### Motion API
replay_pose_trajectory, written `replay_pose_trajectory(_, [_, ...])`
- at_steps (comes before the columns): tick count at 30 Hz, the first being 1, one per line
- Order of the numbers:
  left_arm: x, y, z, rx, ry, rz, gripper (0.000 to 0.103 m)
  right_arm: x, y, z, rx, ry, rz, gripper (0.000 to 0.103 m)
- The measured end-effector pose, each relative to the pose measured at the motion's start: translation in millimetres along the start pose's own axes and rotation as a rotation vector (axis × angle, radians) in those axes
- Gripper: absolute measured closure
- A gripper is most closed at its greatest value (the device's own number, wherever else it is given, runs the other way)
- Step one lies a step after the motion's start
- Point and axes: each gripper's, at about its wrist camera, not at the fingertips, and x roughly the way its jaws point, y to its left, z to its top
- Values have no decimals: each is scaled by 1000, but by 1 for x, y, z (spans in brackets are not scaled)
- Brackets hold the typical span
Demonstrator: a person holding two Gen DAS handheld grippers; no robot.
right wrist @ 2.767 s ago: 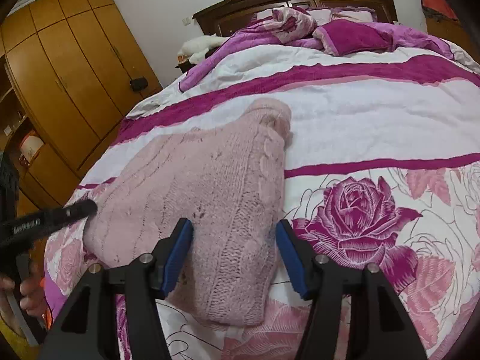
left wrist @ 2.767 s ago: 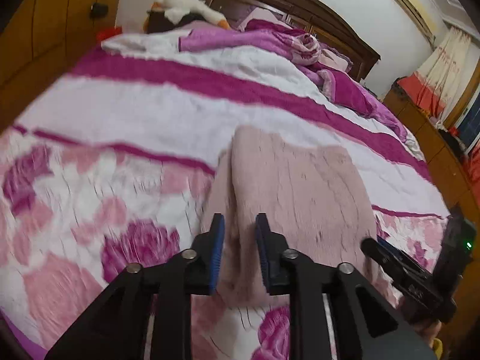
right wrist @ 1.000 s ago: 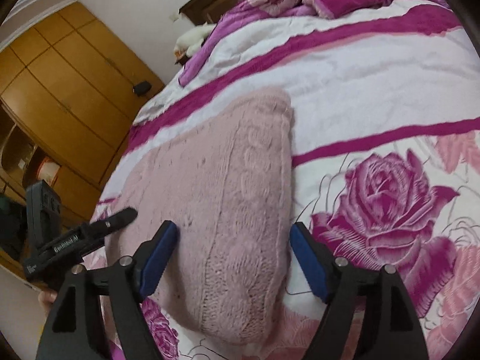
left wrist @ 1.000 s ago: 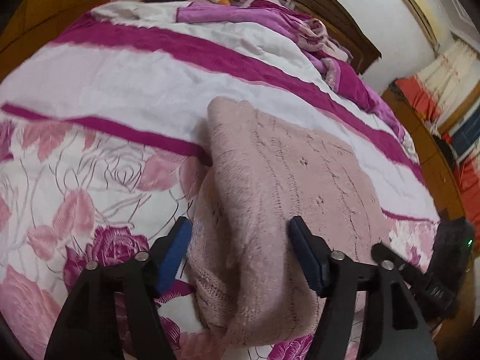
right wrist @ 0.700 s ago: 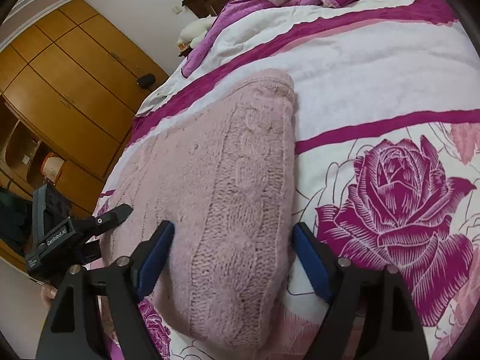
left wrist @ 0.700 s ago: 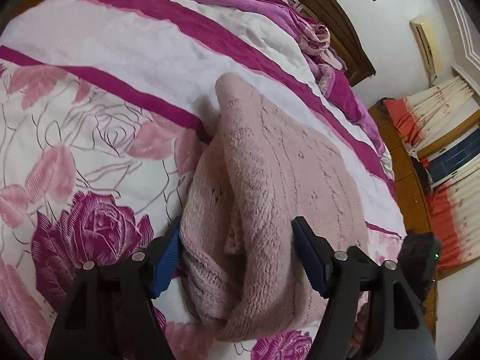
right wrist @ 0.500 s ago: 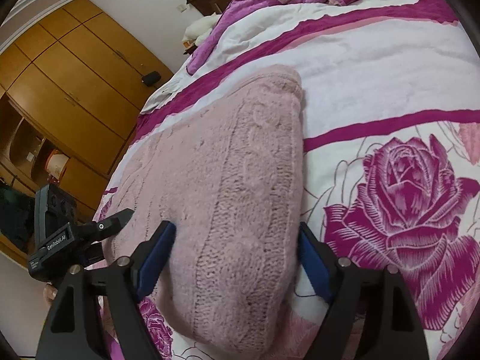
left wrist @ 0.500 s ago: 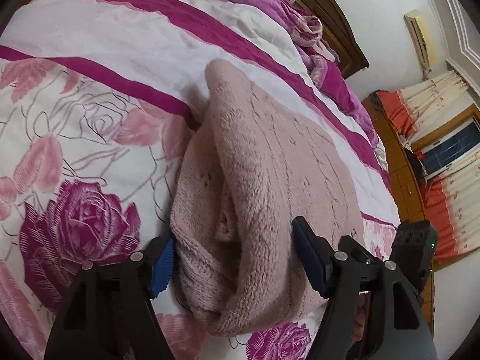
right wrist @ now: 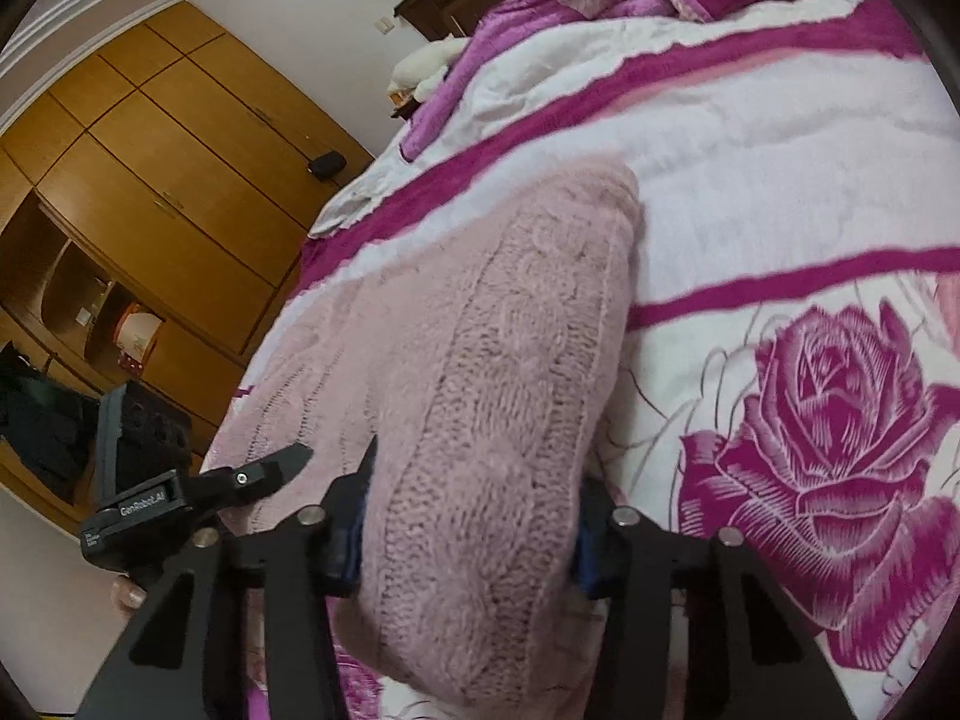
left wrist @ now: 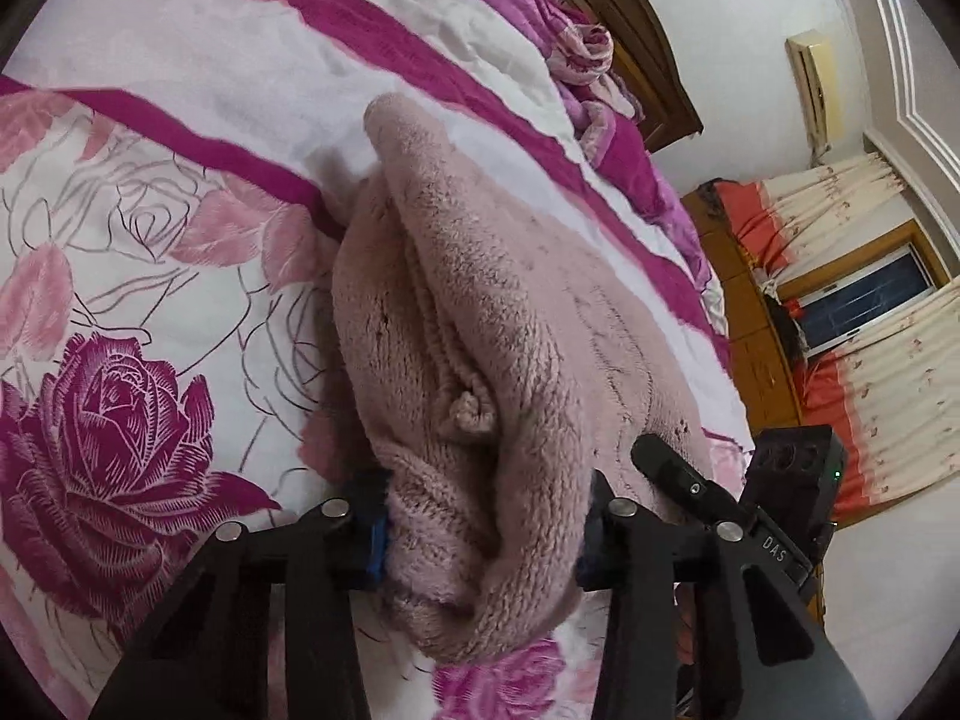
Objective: Fold small clothes
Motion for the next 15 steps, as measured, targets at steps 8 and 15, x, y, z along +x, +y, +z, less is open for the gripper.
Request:
replay_pose_trajectory(8, [-23, -37, -18, 9, -13, -72, 86, -49, 27, 7, -7, -30, 16, 54])
replay_pose_trajectory(15, [-29, -72, -65, 43, 30, -135, 87, -118, 38, -21, -26, -20, -63, 54])
